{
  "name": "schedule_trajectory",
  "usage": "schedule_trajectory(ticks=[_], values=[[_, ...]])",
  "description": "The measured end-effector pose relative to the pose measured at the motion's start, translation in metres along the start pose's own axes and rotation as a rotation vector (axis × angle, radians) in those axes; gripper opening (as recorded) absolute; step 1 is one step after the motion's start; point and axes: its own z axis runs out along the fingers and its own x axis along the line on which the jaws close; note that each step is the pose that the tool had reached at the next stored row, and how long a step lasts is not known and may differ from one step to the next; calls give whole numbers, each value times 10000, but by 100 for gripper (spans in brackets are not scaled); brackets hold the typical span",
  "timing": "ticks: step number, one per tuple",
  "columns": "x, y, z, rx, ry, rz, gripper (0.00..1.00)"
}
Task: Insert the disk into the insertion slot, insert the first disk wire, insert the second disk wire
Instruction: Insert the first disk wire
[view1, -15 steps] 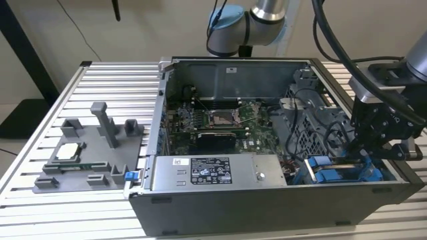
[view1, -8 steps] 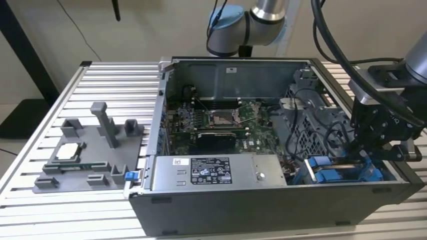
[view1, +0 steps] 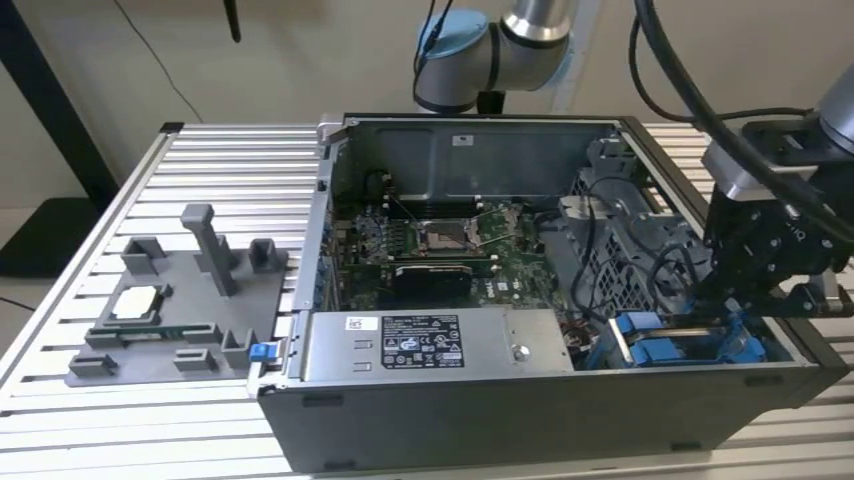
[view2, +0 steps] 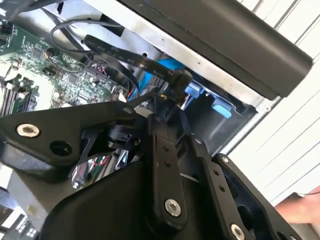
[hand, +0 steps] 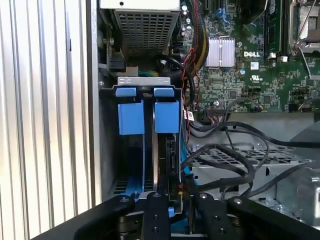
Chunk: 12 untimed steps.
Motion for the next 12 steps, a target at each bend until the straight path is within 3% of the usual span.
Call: schedule_trajectory(ticks=[7, 12], values=[[-34, 4, -244, 0, 0, -1, 100], [-42, -35, -270, -1, -10, -3, 100]])
